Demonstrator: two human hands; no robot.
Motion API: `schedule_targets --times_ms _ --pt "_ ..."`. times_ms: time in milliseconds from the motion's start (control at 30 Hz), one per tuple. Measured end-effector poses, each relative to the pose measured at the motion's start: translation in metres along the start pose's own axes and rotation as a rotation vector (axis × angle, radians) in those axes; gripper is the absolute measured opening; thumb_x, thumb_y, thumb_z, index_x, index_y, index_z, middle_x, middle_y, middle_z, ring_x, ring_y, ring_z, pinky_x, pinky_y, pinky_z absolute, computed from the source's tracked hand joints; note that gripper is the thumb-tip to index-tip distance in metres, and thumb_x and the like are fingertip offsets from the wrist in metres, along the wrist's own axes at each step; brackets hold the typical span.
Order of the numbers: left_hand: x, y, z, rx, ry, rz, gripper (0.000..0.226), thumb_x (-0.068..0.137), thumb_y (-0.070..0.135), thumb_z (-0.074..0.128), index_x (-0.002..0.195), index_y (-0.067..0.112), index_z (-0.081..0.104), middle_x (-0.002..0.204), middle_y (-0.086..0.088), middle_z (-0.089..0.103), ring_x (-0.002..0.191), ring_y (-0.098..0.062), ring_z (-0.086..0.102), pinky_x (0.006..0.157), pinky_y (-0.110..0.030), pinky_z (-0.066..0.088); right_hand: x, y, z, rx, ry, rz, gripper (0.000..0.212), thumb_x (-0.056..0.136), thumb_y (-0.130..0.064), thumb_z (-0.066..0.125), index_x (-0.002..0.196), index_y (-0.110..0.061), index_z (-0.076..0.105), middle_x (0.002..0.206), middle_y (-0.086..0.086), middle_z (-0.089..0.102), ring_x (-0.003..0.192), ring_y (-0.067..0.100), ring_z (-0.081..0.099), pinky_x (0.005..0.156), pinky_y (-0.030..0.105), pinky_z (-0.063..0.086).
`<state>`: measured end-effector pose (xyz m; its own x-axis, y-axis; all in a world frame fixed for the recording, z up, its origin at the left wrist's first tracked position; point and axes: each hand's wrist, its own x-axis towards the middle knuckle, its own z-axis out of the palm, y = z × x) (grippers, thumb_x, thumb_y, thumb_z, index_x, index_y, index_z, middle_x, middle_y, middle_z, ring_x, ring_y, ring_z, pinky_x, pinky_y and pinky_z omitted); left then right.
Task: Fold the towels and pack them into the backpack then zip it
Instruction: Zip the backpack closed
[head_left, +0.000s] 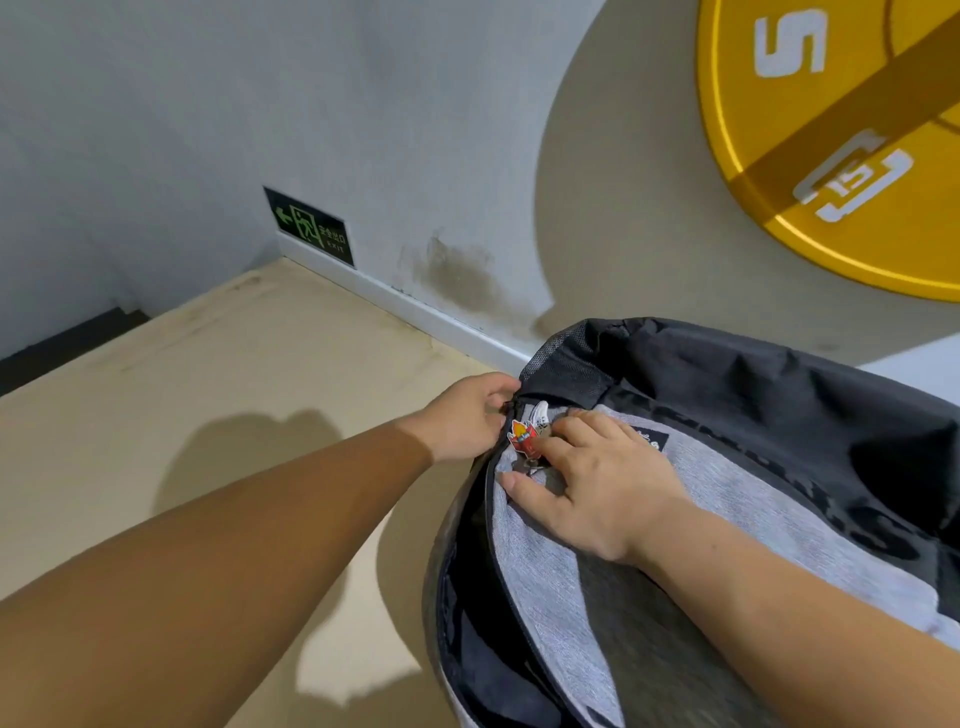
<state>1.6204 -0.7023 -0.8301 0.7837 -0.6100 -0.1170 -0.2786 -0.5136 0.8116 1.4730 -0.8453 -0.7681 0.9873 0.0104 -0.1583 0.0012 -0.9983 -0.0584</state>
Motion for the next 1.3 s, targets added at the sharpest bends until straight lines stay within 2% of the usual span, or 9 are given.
schedule_targets --times_ms 100,200,433,567,700,800,967,1133,1300 --pt "0.004 -0.002 -0.004 0.088 0.053 -0.02 0.02 0.095 0.005 0.056 0.107 0.01 0.071 0.083 0.001 0.068 0.077 -0.011 0.062 0.077 -0.021 0.051 0.0 0.0 -0.002 0.038 -0.037 0.024 0.078 0.089 -0.081 0.016 0.145 -0.037 0.046 0.141 -0.013 0.047 0.144 0.013 0.027 0.122 0.034 0.02" --pt "-0.01 0.001 -0.012 0.247 0.061 0.031 0.013 0.094 0.01 0.06 0.092 0.012 0.073 0.073 0.006 0.066 0.065 -0.008 0.056 0.068 -0.025 0.045 -0.001 0.0 -0.003 0.051 -0.084 0.035 0.077 0.09 -0.08 0.015 0.15 -0.038 0.039 0.148 -0.011 0.042 0.146 0.015 0.023 0.123 0.035 0.017" --pt "-0.054 0.01 -0.024 0.759 -0.015 0.047 0.022 0.1 0.025 0.044 0.106 0.025 0.064 0.101 0.003 0.065 0.095 -0.024 0.059 0.08 -0.038 0.052 -0.004 -0.013 -0.002 0.031 -0.128 0.024 0.07 0.092 -0.077 0.015 0.154 -0.046 0.027 0.153 -0.008 0.037 0.146 0.02 0.021 0.121 0.039 0.017" --pt "-0.048 0.001 -0.017 0.487 0.125 0.024 0.019 0.096 0.019 0.053 0.099 0.025 0.071 0.09 0.006 0.066 0.091 -0.022 0.062 0.082 -0.034 0.053 0.006 -0.023 -0.007 -0.062 -0.216 0.036 0.06 0.094 -0.071 0.014 0.153 -0.056 0.015 0.145 0.002 0.037 0.131 0.031 0.029 0.106 0.047 0.032" --pt "-0.045 -0.007 -0.011 0.275 0.19 -0.08 0.019 0.094 0.012 0.056 0.091 0.021 0.073 0.085 0.008 0.065 0.083 -0.018 0.06 0.074 -0.023 0.044 0.017 -0.032 -0.004 -0.207 -0.233 0.019 0.053 0.096 -0.061 0.02 0.143 -0.049 0.042 0.138 0.004 0.034 0.123 0.033 0.03 0.102 0.057 0.035" --pt "-0.045 -0.011 -0.011 0.276 0.186 -0.079 0.02 0.095 0.014 0.055 0.087 0.027 0.069 0.082 0.012 0.063 0.079 -0.016 0.058 0.071 -0.022 0.04 0.006 -0.035 0.012 -0.177 -0.059 0.029 0.052 0.095 -0.054 0.027 0.124 -0.029 0.062 0.136 0.005 0.033 0.12 0.032 0.035 0.105 0.06 0.033" --pt "-0.046 -0.008 -0.007 0.204 0.231 -0.066 0.018 0.096 0.015 0.056 0.097 0.019 0.074 0.075 0.015 0.061 0.076 -0.011 0.057 0.072 -0.018 0.039 -0.007 -0.027 0.024 -0.058 0.054 -0.017 0.062 0.096 -0.051 0.023 0.142 -0.022 0.052 0.166 0.001 0.019 0.129 0.035 0.042 0.11 0.065 0.029" --pt "-0.042 -0.008 -0.003 0.139 0.24 -0.097 0.017 0.094 0.014 0.058 0.091 0.019 0.074 0.076 0.012 0.064 0.079 -0.015 0.06 0.072 -0.018 0.042 -0.008 -0.02 0.023 -0.018 0.091 -0.004 0.06 0.098 -0.049 0.015 0.126 -0.024 0.061 0.131 -0.008 0.06 0.129 0.022 0.045 0.114 0.059 0.029" --pt "-0.045 -0.007 0.003 0.162 0.207 -0.071 0.017 0.094 0.013 0.057 0.092 0.018 0.073 0.069 0.016 0.058 0.062 0.0 0.053 0.055 -0.004 0.035 0.008 -0.027 0.008 0.008 -0.054 0.115 0.062 0.101 -0.053 0.021 0.12 -0.015 0.066 0.134 0.002 0.059 0.134 0.025 0.04 0.117 0.058 0.025"
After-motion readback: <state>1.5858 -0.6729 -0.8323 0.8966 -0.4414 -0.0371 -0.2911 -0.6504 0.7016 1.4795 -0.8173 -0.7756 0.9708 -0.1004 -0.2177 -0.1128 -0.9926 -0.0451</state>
